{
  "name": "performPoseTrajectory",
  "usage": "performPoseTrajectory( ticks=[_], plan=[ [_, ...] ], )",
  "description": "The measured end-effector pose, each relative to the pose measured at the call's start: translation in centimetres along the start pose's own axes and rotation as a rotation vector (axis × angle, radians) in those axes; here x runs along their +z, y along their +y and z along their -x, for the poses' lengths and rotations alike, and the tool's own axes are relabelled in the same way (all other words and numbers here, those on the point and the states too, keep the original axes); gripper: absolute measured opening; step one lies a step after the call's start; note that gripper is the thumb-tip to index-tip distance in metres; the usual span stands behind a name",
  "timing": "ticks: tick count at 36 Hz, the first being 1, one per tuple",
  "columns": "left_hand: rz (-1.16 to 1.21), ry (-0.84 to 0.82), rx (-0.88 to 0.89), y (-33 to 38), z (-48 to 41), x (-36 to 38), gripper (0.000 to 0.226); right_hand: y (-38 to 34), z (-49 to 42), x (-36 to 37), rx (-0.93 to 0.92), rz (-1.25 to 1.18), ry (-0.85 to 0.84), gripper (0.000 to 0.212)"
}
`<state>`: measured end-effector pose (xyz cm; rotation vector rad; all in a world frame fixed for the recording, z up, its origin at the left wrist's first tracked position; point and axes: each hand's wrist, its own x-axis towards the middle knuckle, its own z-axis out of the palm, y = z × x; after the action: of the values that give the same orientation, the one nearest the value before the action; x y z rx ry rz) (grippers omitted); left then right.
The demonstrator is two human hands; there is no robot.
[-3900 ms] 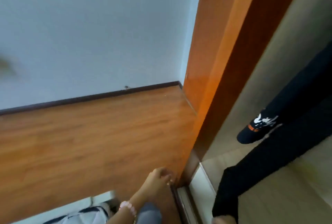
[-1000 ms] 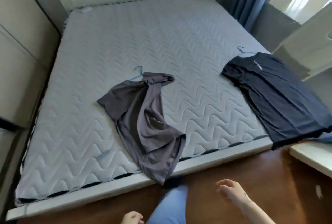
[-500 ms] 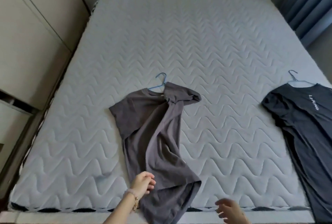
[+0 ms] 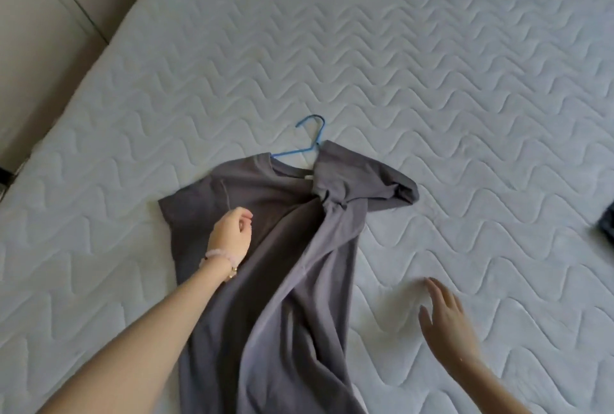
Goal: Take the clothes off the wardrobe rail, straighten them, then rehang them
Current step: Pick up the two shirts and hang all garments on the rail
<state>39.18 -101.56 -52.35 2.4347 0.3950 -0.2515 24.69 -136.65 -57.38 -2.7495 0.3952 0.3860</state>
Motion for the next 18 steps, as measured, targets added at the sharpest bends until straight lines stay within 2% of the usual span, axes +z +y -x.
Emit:
performPoseTrajectory(
  ticks=[4,7,13,18],
  plan=[
    [-0.159,0.095,0.159,1.9,-6.3,0.7,0.027,0.1,-0.4,3.4,-0.012,0.075,0.198,0.058],
    [-0.27,0.097,0.184,3.0,-10.4,1.1,0.032,0.3,0.0,4.4,-0.028,0.006,0.272,0.06],
    [-0.596,-0.092,0.147,3.4,-14.8,2.4,0.054,0.7,-0.3,4.8,-0.009,-0.083,0.212,0.067],
    [-0.616,-0.134,0.097,3.3,-15.4,2.3,0.059,0.3,0.0,4.4,-0.001,-0.055,0.177,0.066]
  ],
)
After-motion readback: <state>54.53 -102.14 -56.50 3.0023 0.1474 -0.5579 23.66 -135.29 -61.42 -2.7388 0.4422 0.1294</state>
